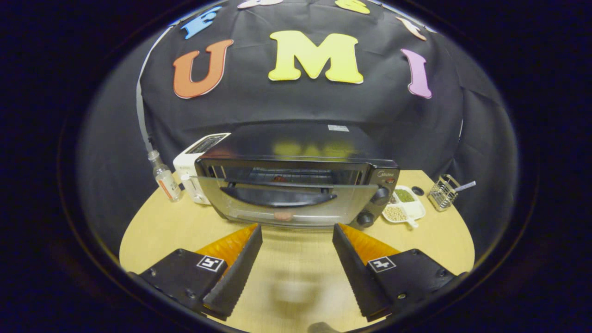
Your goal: Open the toaster oven, put the food inside, and close the toaster oven door.
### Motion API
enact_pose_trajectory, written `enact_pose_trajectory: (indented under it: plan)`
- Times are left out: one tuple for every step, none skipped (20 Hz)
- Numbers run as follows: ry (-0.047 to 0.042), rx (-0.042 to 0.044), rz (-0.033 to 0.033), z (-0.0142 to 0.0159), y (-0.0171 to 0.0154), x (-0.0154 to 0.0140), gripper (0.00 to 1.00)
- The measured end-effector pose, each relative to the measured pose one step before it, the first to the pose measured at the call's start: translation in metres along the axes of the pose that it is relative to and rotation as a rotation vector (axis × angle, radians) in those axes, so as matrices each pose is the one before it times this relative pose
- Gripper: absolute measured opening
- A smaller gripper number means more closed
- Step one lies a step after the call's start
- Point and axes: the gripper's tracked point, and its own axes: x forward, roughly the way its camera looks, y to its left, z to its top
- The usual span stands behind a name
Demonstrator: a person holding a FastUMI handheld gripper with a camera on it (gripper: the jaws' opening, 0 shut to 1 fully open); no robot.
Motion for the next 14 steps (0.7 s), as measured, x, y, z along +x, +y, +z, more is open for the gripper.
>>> enact_pose_trajectory:
  plan:
    - [0.00386,0.01448,0.00445,-0.00279,0.00275,-0.00799,0.98]
    - [-0.00288,0.01333,-0.00020,-0.00032,-0.00139,-0.00635,0.98]
    - [-0.00564,0.00257,-0.00305,-0.00089,-0.00352,-0.00613,0.98]
    - [-0.00578,-0.00018,-0.00220,0.00001,-0.00328,-0.00543,0.98]
    - [-0.00643,0.00254,0.00165,-0.00256,-0.00303,-0.00829,0.98]
    - [-0.00333,-0.00107,0.00090,-0.00161,-0.00315,-0.00751,0.98]
    - [-0.00042,-0.00529,-0.00431,-0.00204,-0.00473,-0.00592,0.98]
    - [-0.00537,-0.00798,-0.00589,-0.00297,-0.00686,-0.00747,0.98]
    - [-0.00195,-0.00852,-0.01208,-0.00321,-0.00845,-0.00669,0.98]
    - [-0.00208,-0.00650,-0.01207,-0.00296,-0.00816,-0.00550,0.98]
    - [0.00189,-0.00098,-0.01566,-0.00501,-0.00888,-0.00798,0.98]
    - [0.00325,0.00456,-0.01426,-0.00389,-0.00980,-0.00745,0.98]
    - [0.00321,0.00486,-0.01372,-0.00413,-0.01078,-0.00517,0.98]
    - [0.00127,0.00451,-0.01793,-0.00305,-0.01138,-0.00827,0.98]
